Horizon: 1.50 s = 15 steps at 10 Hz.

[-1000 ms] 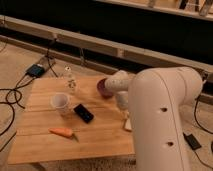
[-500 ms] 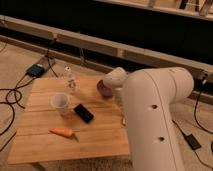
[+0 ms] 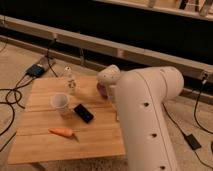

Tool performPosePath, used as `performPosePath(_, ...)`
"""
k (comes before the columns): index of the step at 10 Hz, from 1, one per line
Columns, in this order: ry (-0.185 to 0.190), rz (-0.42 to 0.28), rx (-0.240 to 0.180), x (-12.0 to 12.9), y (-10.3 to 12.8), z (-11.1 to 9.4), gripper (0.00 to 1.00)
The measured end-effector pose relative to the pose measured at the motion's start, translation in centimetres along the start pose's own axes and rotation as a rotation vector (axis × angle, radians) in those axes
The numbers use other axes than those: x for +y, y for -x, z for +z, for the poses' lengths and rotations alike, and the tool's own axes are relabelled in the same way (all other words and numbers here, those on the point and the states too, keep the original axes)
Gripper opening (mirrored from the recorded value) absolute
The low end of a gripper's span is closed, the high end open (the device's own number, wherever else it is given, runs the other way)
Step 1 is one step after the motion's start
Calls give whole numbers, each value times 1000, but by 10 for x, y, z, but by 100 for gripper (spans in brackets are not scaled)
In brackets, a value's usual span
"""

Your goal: Wipe the white sponge on the table

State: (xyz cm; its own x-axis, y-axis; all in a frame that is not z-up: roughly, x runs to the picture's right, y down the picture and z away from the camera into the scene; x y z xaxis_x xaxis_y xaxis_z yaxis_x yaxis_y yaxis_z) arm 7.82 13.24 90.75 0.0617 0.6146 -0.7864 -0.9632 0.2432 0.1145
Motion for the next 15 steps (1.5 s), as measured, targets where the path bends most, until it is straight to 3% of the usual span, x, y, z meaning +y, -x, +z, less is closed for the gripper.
performPosePath(4,35,-90,-4,42,-3,-5,0)
performPosePath(8,93,-163,8,83,-22,-8,0)
performPosePath(11,120,-198,38,98,-45,-9,0)
performPosePath(15,145,-237,116,112,-92,-6,0)
